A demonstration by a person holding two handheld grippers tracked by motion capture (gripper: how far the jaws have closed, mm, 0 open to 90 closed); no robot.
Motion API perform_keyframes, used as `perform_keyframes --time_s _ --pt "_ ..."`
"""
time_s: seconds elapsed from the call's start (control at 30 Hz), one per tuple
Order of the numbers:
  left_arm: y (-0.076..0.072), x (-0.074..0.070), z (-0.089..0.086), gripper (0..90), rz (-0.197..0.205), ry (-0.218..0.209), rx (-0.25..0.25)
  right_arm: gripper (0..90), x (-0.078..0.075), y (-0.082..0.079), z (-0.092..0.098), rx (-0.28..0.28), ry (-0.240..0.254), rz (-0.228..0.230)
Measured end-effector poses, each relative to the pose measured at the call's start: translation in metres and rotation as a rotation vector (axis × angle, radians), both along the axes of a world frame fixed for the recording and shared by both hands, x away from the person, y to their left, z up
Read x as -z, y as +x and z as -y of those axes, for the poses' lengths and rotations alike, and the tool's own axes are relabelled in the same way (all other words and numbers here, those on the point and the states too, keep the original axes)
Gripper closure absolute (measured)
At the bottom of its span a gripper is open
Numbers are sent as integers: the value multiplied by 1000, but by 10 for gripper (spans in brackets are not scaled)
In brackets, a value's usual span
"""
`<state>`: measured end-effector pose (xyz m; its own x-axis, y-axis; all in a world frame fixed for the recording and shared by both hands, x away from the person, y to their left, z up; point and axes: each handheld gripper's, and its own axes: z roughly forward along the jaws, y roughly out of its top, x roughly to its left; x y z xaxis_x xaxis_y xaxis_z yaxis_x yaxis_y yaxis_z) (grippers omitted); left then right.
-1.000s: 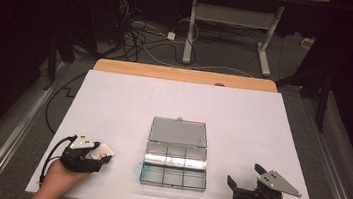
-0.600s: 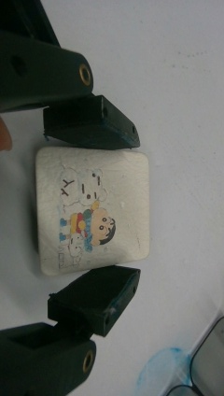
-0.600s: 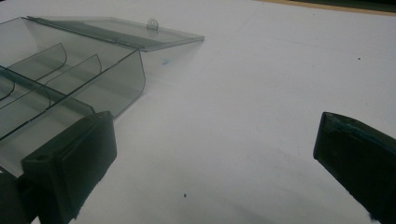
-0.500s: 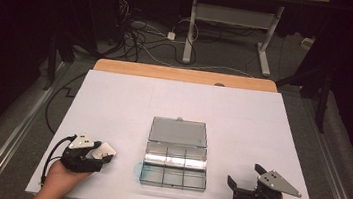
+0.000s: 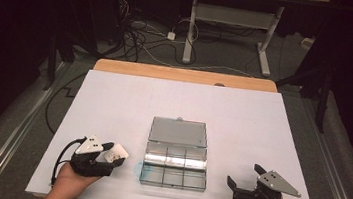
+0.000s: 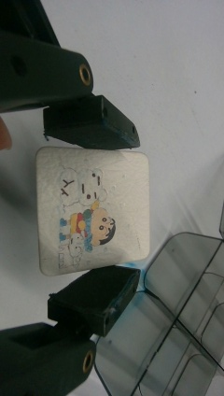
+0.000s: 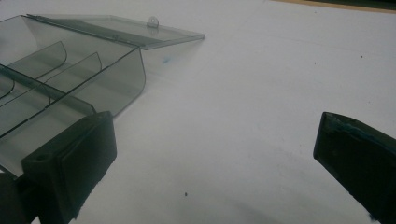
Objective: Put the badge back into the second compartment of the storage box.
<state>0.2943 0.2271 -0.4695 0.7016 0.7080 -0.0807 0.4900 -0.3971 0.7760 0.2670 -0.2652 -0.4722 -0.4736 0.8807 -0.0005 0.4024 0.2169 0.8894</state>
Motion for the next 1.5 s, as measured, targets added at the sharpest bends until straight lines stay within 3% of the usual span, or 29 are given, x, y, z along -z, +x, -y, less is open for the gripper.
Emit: perform_keyframes --time_s 0.7,1.1,1.5 --pt "-4 -16 29 319 35 -71 58 1 -2 0 0 7 2 13" --pt "0 -25 52 319 38 -80 113 1 -3 -1 1 10 5 18" --pt "8 -24 85 319 32 -50 180 1 -4 -2 3 17 17 18"
